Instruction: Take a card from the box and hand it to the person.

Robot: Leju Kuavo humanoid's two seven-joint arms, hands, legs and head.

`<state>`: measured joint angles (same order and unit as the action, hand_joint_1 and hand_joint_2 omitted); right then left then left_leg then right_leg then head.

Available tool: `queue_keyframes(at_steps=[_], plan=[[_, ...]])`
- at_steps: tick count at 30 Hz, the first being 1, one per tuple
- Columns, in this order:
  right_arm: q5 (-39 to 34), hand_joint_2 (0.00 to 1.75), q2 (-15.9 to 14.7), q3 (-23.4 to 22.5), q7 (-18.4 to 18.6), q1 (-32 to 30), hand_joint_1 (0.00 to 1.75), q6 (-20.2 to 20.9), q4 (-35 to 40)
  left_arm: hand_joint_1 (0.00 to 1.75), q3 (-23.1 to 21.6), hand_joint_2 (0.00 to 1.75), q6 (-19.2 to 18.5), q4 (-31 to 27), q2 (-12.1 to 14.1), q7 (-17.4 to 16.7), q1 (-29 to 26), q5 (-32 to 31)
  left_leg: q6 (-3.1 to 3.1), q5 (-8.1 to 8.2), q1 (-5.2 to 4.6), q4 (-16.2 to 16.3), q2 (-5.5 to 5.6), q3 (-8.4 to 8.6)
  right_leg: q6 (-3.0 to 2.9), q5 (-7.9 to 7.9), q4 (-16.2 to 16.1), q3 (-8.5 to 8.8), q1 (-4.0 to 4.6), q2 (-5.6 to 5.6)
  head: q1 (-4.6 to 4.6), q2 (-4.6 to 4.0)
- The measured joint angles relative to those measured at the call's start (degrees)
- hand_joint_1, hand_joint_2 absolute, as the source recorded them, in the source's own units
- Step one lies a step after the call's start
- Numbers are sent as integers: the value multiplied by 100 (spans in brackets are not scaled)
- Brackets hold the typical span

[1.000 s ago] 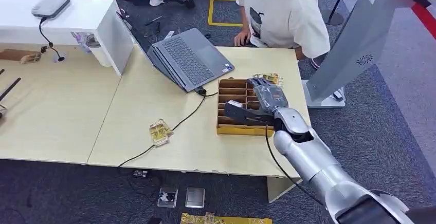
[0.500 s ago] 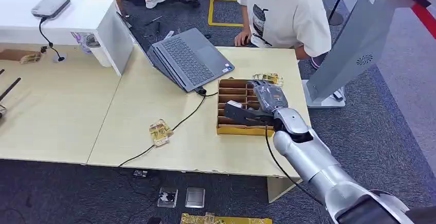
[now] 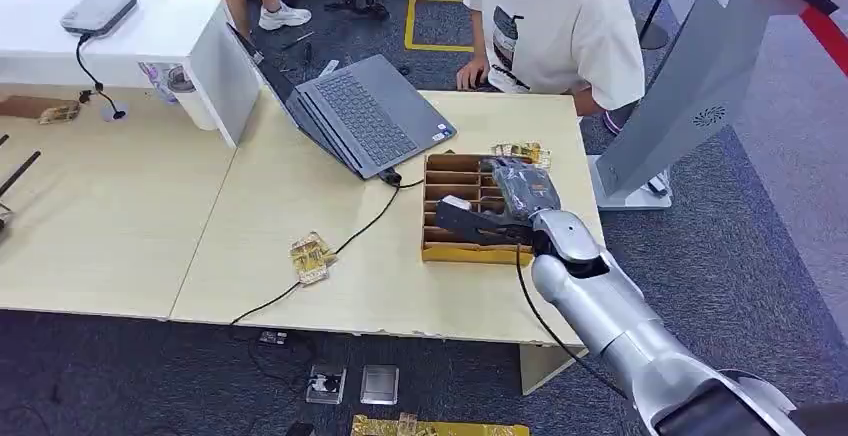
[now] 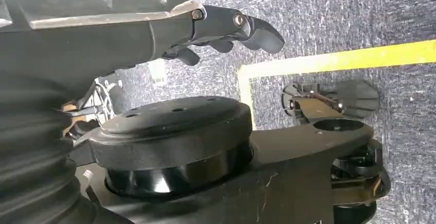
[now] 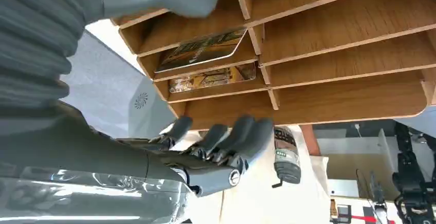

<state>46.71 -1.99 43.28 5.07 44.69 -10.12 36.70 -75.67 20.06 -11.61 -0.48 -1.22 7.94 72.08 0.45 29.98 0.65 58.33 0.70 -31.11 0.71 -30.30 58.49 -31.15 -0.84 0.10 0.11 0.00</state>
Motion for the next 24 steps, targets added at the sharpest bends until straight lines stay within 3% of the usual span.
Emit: queue_keyframes(at_steps=[7,9,13,14,21,24], plan=[[7,175,0,0,0,0,59,2,0,0,0,175,2,0,0,2,0,2,0,0,0,0,0,0,0,0,0,0,0,0,0,0],[7,175,0,0,0,0,89,2,0,0,0,175,2,0,0,2,-1,2,0,0,0,0,0,0,0,0,0,0,0,0,0,0],[9,175,0,0,0,-1,68,2,0,0,0,175,2,0,0,4,0,2,0,0,0,0,0,0,0,0,0,0,0,0,0,0],[9,175,0,0,2,-1,77,2,0,0,0,175,2,0,0,4,0,2,0,0,0,0,0,0,0,0,0,0,0,0,0,0],[11,175,0,0,11,-6,75,7,0,0,0,175,7,0,0,4,-2,2,0,0,0,0,0,0,0,0,0,0,0,0,-2,0],[11,175,0,0,20,-12,91,11,2,0,0,175,11,0,0,4,-4,2,0,0,0,0,0,0,0,0,0,0,0,0,0,0]])
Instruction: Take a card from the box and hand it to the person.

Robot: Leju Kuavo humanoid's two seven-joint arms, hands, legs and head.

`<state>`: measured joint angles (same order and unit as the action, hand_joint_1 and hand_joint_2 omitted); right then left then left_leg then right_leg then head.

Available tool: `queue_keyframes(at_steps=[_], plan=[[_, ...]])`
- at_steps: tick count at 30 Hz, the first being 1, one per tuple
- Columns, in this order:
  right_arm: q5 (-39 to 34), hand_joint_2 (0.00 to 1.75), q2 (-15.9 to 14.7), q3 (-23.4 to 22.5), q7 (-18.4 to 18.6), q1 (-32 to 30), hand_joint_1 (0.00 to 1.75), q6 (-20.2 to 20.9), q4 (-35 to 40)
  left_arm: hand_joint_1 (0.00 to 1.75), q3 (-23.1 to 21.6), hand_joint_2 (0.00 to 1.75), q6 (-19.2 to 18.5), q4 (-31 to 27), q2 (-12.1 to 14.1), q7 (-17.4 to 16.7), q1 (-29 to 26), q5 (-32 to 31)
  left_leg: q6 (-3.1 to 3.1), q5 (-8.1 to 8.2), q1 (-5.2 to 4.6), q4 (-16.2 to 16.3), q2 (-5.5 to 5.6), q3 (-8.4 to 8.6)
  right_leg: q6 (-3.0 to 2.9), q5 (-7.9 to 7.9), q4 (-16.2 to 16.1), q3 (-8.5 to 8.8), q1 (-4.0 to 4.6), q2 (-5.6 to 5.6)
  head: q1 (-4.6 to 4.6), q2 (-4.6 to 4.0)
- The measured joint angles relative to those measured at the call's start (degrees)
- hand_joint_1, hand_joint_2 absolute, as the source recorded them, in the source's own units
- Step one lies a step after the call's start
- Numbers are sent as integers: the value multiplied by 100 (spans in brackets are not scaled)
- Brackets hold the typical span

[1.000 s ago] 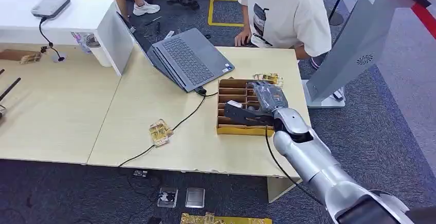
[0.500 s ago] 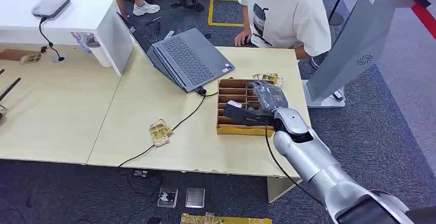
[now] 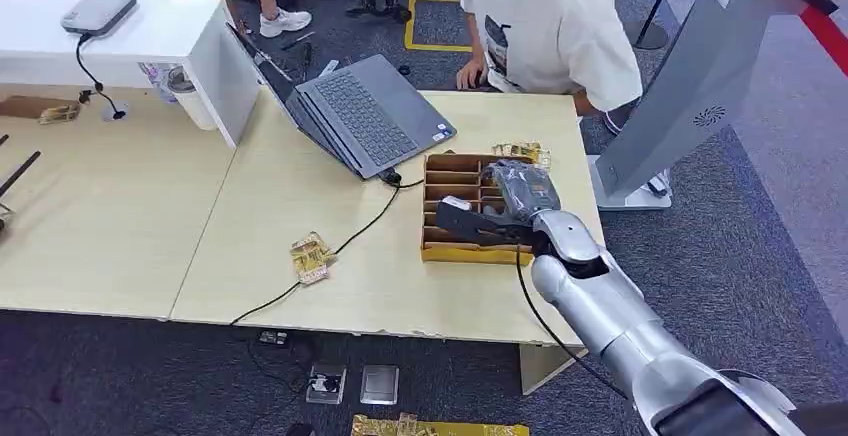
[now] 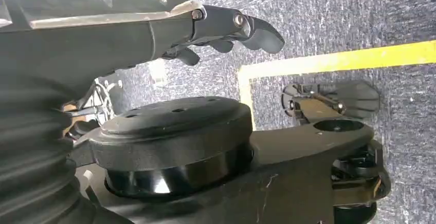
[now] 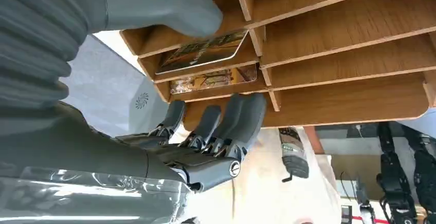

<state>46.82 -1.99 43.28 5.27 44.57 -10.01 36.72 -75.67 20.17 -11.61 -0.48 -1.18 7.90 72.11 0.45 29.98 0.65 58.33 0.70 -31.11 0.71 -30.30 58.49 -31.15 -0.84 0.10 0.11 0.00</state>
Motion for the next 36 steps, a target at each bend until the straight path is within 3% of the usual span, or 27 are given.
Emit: queue_keyframes(at_steps=[7,9,12,16,21,36], plan=[[0,175,0,0,-7,-3,101,22,0,0,0,175,13,0,0,2,-2,2,0,0,0,0,0,0,0,0,0,0,0,0,0,0],[0,175,0,0,-9,-3,124,24,0,0,0,175,18,0,0,2,-2,2,0,0,0,0,0,0,0,0,0,0,0,0,0,0],[0,175,0,0,-15,-3,140,28,0,0,0,175,22,0,0,2,-4,7,0,0,0,0,0,0,0,0,0,0,0,0,0,0],[0,175,0,0,-42,1,134,33,2,0,0,175,22,0,0,2,-5,13,0,0,0,0,0,-1,0,0,0,0,0,0,0,0],[0,175,0,0,-76,11,147,31,4,0,0,175,22,0,0,13,-7,20,0,0,0,0,0,-1,0,0,0,0,0,0,0,0],[-24,175,-2,2,-151,72,159,-9,39,0,0,175,61,0,0,18,-23,83,0,0,0,0,0,0,0,0,0,0,0,0,0,0]])
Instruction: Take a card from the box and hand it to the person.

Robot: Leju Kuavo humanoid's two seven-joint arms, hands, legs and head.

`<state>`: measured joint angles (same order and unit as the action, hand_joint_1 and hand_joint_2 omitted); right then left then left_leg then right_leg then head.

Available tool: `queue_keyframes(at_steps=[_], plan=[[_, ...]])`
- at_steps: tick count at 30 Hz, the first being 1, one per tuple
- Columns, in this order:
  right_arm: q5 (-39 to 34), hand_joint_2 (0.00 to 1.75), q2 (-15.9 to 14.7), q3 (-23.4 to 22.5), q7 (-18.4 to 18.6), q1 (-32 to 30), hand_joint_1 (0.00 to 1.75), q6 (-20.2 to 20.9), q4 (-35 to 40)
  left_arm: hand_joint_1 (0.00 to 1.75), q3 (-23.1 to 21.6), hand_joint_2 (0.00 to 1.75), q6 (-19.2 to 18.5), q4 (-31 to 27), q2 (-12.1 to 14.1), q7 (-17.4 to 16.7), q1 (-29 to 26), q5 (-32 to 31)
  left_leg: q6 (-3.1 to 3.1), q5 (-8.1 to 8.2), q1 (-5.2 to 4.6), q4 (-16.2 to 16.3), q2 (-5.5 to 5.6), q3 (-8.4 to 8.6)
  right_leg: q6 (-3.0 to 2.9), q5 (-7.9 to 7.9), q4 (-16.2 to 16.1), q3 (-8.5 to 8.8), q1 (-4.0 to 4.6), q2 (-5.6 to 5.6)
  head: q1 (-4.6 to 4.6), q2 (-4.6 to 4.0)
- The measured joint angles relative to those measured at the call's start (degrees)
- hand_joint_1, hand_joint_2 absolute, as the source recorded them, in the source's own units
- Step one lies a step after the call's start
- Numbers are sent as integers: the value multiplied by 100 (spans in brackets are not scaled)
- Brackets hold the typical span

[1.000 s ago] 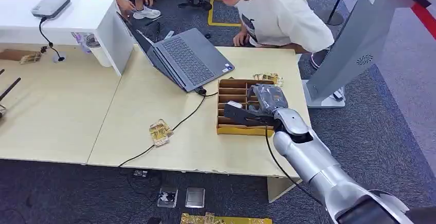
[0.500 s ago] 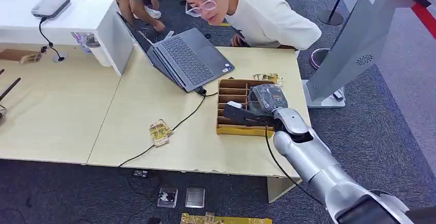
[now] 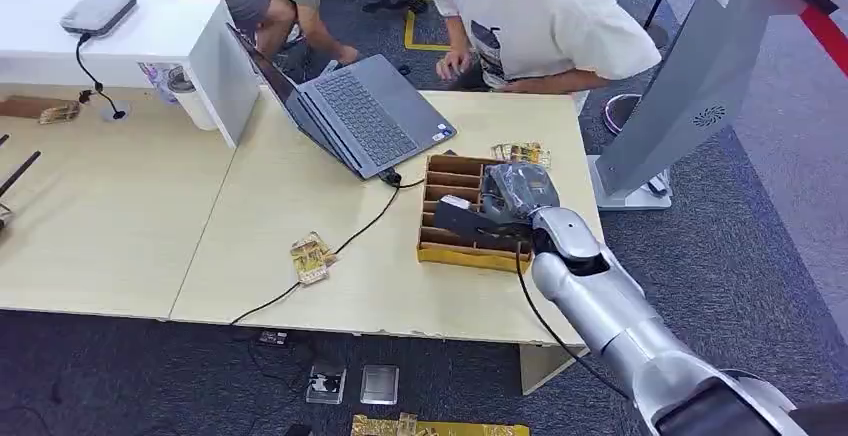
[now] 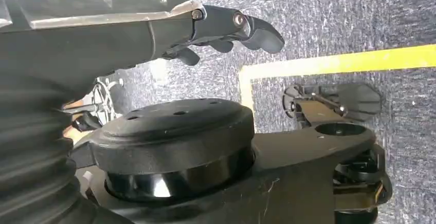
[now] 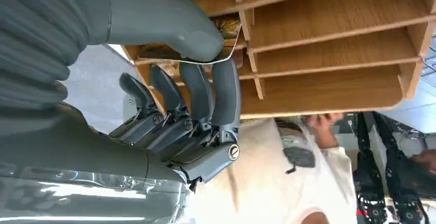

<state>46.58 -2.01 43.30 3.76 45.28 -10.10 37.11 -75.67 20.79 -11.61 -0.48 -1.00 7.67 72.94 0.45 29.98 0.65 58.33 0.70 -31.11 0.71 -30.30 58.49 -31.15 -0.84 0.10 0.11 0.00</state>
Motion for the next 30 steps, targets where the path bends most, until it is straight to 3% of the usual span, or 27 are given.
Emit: queue_keyframes(at_steps=[7,30], plan=[[-66,175,-35,-9,-7,158,175,-15,138,0,0,175,33,0,0,37,-11,24,0,0,0,0,0,1,0,0,0,0,0,0,-2,0],[-133,175,-269,-160,138,298,175,-28,835,0,0,175,28,0,0,35,8,22,0,0,0,1,0,2,0,0,0,0,0,0,-4,0]])
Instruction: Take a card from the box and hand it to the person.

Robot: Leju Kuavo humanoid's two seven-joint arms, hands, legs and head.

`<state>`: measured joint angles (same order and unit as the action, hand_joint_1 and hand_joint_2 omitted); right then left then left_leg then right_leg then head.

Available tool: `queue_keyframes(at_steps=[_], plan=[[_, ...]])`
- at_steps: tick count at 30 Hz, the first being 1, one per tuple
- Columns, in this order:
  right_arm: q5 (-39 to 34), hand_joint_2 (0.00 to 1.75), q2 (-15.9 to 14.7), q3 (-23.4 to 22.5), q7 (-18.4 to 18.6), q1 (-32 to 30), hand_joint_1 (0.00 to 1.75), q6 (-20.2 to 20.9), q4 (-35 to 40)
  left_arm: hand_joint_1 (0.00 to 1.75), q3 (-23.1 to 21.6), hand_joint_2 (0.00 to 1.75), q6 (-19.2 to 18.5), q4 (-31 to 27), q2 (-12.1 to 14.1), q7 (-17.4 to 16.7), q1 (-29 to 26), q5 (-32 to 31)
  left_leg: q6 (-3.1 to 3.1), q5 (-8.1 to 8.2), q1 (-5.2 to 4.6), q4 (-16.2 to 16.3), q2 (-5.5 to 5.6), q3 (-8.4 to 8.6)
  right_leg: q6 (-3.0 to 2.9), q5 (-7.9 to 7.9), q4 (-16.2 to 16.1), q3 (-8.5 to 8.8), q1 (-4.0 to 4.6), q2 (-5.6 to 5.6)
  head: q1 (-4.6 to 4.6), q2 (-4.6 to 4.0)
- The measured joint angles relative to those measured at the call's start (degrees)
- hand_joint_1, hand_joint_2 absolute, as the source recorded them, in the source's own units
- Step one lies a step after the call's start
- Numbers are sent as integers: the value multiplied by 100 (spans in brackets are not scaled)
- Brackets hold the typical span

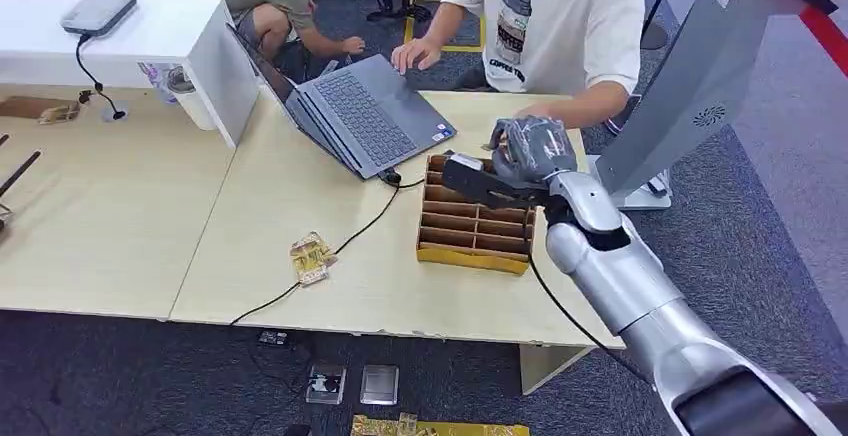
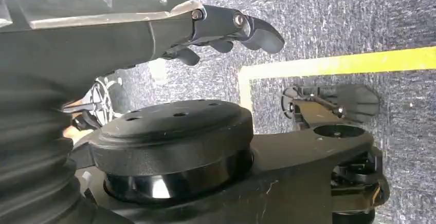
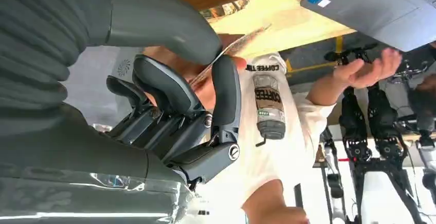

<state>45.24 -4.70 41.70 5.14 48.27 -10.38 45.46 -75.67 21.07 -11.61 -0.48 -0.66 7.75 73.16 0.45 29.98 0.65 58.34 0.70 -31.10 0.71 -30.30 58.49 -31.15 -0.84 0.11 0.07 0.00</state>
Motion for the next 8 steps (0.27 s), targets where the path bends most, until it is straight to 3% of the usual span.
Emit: queue_keyframes(at_steps=[2,4,5,6,7,8], plan=[[-2,175,-15,-2,11,1,175,0,26,0,0,175,0,0,0,-2,4,-11,0,0,0,0,0,0,0,0,0,0,0,0,7,0],[0,175,-20,-4,24,3,147,0,55,0,0,175,0,0,0,-18,14,-26,0,0,0,0,0,-1,0,0,0,-1,0,0,4,0],[4,175,-22,-4,31,4,115,0,57,0,-2,175,0,0,0,-26,19,-31,0,0,0,0,0,-2,0,0,0,-1,0,0,4,0],[17,175,-22,-4,39,4,21,-7,57,0,-6,175,-2,0,0,-35,23,-35,0,0,0,0,0,-2,0,0,0,-1,0,0,4,0],[17,175,-20,-4,42,4,0,-28,57,0,-11,175,-2,0,0,-44,23,-37,0,0,0,0,0,-2,0,0,0,-1,0,0,4,0],[15,175,-17,-2,42,3,0,-46,55,0,-13,175,-2,0,0,-48,23,-37,0,0,0,0,0,-2,0,0,0,-1,0,0,2,0]])
